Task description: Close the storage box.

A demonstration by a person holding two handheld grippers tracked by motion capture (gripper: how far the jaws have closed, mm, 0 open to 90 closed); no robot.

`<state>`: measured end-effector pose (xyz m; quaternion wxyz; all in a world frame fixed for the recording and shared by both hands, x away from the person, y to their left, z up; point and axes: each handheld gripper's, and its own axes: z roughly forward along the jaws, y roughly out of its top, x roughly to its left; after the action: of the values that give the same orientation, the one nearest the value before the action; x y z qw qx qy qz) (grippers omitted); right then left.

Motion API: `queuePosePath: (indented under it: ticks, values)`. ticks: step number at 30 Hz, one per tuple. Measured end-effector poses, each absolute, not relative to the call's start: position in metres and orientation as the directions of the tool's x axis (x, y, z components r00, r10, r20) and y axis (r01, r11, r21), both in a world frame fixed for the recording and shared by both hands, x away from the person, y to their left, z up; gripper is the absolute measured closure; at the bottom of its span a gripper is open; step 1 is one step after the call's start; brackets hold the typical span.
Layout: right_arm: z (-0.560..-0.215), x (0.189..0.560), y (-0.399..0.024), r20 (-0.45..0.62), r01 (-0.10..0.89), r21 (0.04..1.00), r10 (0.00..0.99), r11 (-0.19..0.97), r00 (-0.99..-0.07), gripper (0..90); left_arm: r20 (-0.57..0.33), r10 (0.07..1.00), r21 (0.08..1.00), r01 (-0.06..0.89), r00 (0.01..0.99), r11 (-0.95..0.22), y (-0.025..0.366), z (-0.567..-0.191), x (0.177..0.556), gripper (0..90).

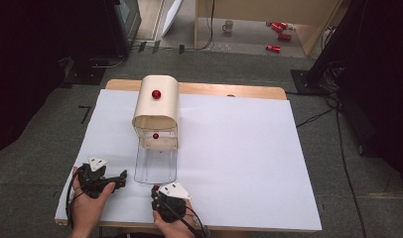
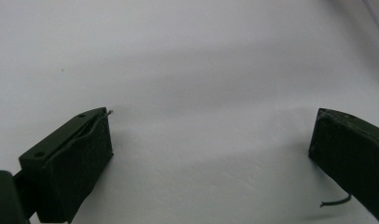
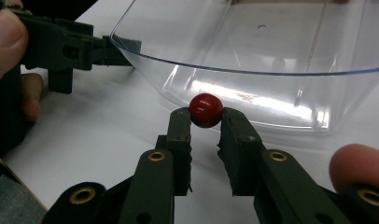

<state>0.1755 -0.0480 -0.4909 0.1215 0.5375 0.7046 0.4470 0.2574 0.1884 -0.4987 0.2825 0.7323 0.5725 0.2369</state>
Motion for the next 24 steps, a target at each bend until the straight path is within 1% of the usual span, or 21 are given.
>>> queuePosePath:
  ticks: [12, 24]
  values:
    - [-0.477, 0.194, -0.049, 0.287, 0.620, 0.784, 0.873, 0.023, -0.395, 75.5, 0.024, 0.972, 0.684, 0.705, 0.233, -0.185, 0.188, -0.499, 0.257, 0.0]
    - [-0.471, 0.225, -0.049, 0.277, 0.617, 0.786, 0.878, 0.027, -0.392, 75.5, 0.024, 0.972, 0.684, 0.705, 0.233, -0.185, 0.188, -0.499, 0.257, 0.0]
